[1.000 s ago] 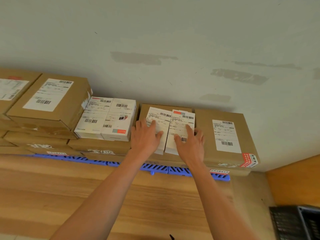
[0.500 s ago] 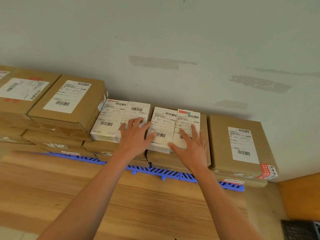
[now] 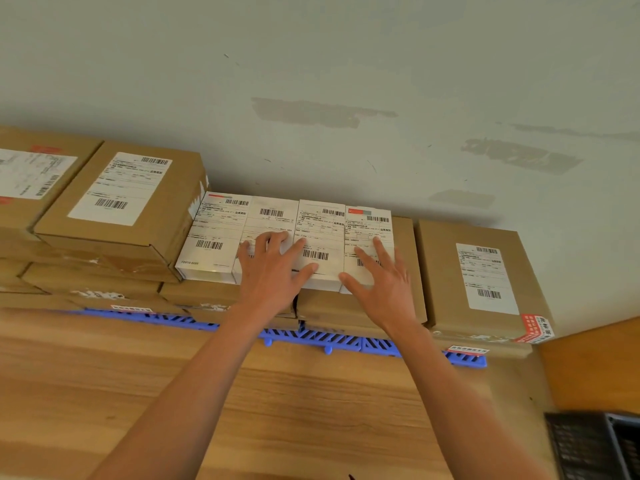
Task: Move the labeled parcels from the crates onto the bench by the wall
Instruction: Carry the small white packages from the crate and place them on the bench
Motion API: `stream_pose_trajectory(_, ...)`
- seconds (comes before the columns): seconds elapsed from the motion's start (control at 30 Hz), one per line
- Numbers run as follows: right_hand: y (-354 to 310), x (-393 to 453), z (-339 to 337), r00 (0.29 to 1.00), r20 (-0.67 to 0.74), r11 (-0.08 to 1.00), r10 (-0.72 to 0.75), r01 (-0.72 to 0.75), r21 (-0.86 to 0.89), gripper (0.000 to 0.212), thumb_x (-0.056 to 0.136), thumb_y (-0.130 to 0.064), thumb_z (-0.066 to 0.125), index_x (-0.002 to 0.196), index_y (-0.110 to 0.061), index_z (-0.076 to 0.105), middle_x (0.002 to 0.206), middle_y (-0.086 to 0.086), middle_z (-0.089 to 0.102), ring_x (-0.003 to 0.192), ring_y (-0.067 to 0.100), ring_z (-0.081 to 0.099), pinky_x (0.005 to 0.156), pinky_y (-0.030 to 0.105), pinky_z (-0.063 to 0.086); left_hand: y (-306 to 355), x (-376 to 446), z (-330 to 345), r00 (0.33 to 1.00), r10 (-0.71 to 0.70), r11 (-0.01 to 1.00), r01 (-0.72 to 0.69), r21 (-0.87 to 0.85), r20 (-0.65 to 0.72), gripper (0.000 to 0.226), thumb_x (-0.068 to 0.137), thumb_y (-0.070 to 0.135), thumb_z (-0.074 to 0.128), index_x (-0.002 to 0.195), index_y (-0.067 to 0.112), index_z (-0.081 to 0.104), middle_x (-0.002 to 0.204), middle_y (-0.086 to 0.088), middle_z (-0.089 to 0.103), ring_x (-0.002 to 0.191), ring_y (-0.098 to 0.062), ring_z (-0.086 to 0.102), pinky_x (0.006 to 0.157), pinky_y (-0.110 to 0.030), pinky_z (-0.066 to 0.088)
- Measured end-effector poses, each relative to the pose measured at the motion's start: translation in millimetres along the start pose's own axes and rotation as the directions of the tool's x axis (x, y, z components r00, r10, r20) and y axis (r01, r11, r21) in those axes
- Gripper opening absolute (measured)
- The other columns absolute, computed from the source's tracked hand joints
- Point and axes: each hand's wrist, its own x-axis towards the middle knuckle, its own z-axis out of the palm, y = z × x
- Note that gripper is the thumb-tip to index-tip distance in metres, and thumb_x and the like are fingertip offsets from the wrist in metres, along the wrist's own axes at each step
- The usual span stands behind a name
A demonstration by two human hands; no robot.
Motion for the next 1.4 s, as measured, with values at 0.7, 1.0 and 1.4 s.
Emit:
stream_pose_trajectory(0.7, 72, -72, -92, 0.989, -0.150, 1.000, 0.012, -0.009, 0.021, 0.047, 0.100, -0.030, 0.056, 0.146, -0.023, 0.047, 0.155, 0.005, 0.043, 0.141, 0.029, 0.040, 0.112, 0.046, 0.038, 143, -12, -38, 0.963, 0.257, 0.965, -0.252, -0.065, 0.079, 0.043, 0.103, 0.042, 0.042, 0.141, 0.025, 0.053, 0.143, -0.001, 0.051, 0.131, -0.026, 0.042, 0.103, -0.048, 0.040)
stream_pose_trajectory(1.0, 243, -259, -184, 0.911, -0.289, 0.956, 0.293, -0.278, 0.095, 0.042, 0.102, -0.032, 0.054, 0.143, -0.022, 0.055, 0.148, -0.001, 0.053, 0.137, 0.023, 0.045, 0.109, 0.041, 0.041, 384, -111, -19, 0.793, 0.593, 0.804, -0.573, -0.161, 0.139, 0.042, 0.105, 0.037, 0.040, 0.142, 0.025, 0.054, 0.142, 0.001, 0.056, 0.132, -0.025, 0.046, 0.103, -0.046, 0.040)
stream_pose_trajectory(1.4, 438, -536, -261, 0.656, -0.380, 0.749, 0.652, -0.633, 0.194, 0.051, 0.103, -0.031, 0.052, 0.152, -0.023, 0.039, 0.148, -0.002, 0.047, 0.131, 0.020, 0.049, 0.099, 0.034, 0.047, 670, -294, 33, 0.451, 0.872, 0.488, -0.832, -0.263, 0.190, 0.044, 0.105, 0.041, 0.042, 0.144, 0.025, 0.053, 0.144, 0.000, 0.057, 0.131, -0.024, 0.050, 0.104, -0.046, 0.045)
